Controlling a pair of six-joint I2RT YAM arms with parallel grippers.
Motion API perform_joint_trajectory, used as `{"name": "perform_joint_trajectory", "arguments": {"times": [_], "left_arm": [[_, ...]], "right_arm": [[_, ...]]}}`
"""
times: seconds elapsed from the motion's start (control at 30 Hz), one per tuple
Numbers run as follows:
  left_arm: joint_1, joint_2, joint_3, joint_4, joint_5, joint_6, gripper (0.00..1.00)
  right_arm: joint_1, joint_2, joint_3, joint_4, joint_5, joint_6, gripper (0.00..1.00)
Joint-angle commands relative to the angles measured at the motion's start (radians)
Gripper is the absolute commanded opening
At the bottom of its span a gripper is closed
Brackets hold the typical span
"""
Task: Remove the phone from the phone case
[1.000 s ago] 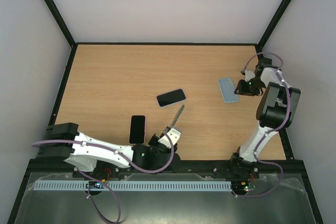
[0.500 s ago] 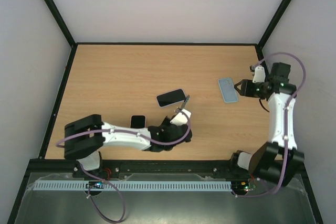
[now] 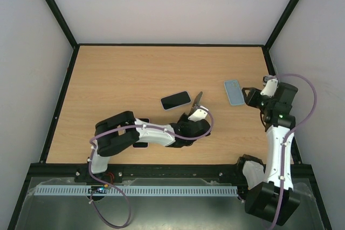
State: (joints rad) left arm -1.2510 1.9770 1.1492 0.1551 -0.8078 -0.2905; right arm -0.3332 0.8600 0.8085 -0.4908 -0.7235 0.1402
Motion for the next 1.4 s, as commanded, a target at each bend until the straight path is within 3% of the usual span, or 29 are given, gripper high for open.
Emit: {"name": "perform_joint_trajectory", "arguments": {"times": [0.0,0.23,0.43,0.67,0.87,1.0,1.27,1.37], "left_arm": [[0.025,-0.004,-0.032,-0.019,-0.109,-0.076,0.03],[0.068,-0.022,-0.085,-0.050,-0.178,-0.130,0.02],[0.067,0.116,0.099,-0.212,-0.178,-0.091,0.02],[0.053,0.223,0.244,-0.347,-0.117,-0.108,0.10],[0.062,0.236,0.265,-0.335,-0.025,-0.131,0.21],[0.067,0.217,0.265,-0.318,0.064,-0.129,0.35],[0.075,-0.035,0.105,-0.220,0.208,-0.117,0.61],[0.113,-0.120,0.066,-0.235,0.246,-0.129,0.66]], "right_arm": [[0.001,-0.008,-0.054,0.133,0.095,0.052,0.32],[0.002,-0.028,-0.108,0.186,0.104,0.061,0.29],[0.001,-0.014,-0.131,0.225,0.115,0.055,0.28],[0.002,0.004,-0.135,0.233,0.142,0.047,0.26],[0.001,-0.001,-0.141,0.233,0.161,0.043,0.26],[0.002,-0.007,-0.147,0.236,0.167,0.038,0.25],[0.002,-0.015,-0.159,0.243,0.145,0.031,0.26],[0.002,-0.007,-0.153,0.236,0.135,0.022,0.29]]}}
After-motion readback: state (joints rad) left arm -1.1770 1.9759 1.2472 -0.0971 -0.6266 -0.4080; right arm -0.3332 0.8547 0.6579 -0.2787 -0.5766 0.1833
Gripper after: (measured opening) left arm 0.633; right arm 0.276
